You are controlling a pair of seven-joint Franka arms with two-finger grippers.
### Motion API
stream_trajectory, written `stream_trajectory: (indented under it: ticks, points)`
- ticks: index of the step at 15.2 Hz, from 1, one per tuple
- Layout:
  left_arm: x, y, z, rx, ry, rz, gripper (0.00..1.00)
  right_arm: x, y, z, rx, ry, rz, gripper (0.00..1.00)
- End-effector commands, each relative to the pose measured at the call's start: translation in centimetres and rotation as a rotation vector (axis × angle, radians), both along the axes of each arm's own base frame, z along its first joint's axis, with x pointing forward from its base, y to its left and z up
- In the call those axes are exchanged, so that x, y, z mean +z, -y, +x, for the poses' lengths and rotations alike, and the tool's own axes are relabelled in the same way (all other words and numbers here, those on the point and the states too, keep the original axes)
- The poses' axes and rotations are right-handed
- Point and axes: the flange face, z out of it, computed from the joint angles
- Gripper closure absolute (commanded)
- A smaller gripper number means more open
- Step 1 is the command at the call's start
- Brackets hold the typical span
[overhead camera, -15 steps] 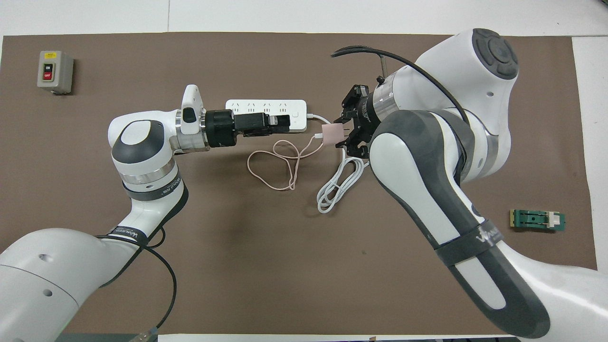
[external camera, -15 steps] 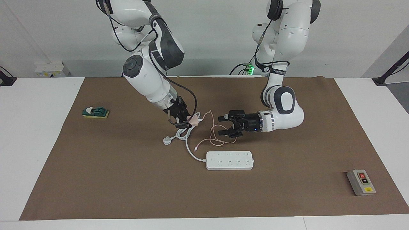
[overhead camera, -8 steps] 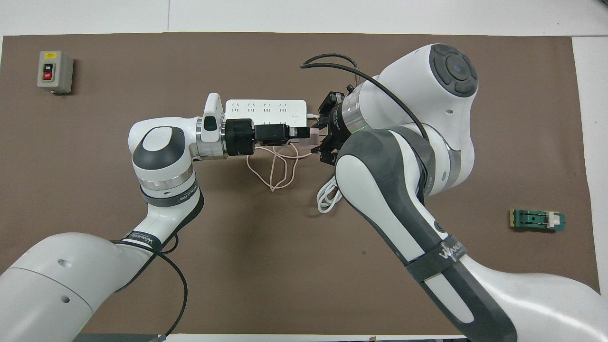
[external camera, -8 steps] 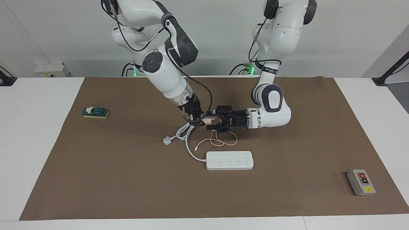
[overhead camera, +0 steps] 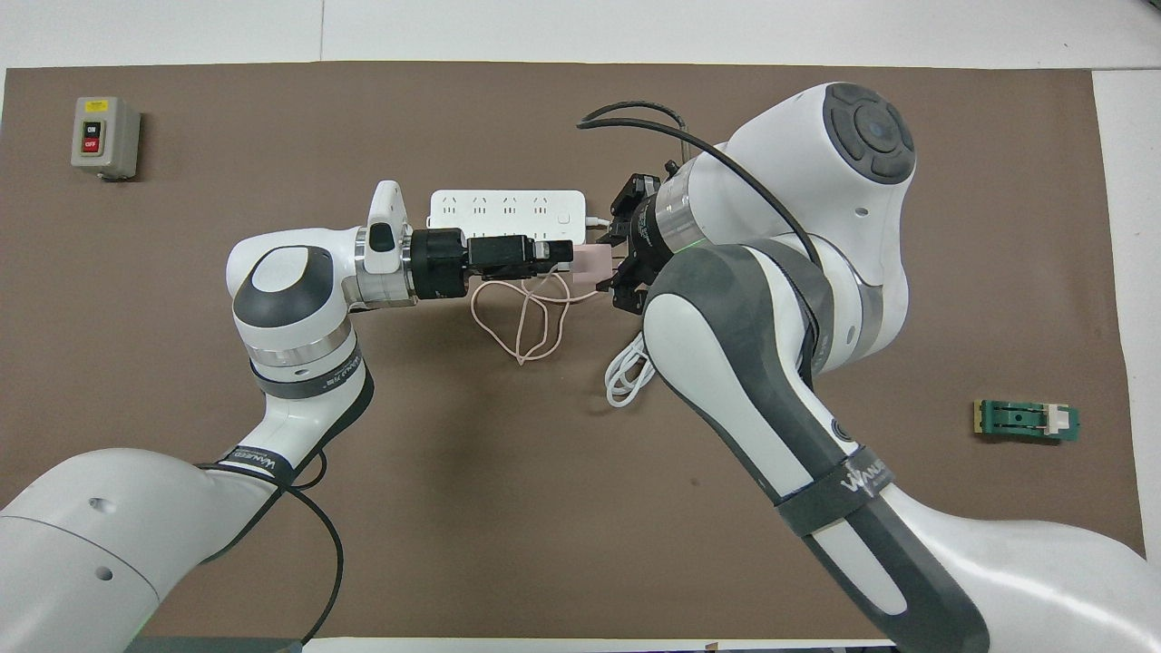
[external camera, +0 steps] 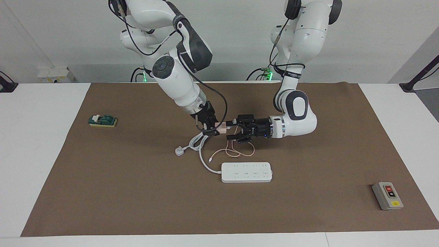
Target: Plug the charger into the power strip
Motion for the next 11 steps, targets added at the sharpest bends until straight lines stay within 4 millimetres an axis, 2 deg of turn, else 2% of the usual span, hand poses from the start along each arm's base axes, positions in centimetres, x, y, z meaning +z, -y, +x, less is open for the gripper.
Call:
stream_trajectory:
  ticks: [1, 8, 11]
  points:
    - [0.46, -0.37, -0.92, 0.008, -0.018, -0.018, 0.19, 0.04, 0.04, 0.1, -0.017, 0.0, 0.01, 1.0]
    - [0.65, 0.23, -1.41, -0.011, -0.023, -0.027, 0.2, 0.12, 0.04, 0.12, -0.017, 0.001, 0.011, 1.0]
    - [0.61, 0.26, -1.41, -0.008, -0.023, -0.023, 0.28, 0.12, 0.04, 0.12, -0.017, 0.001, 0.011, 1.0]
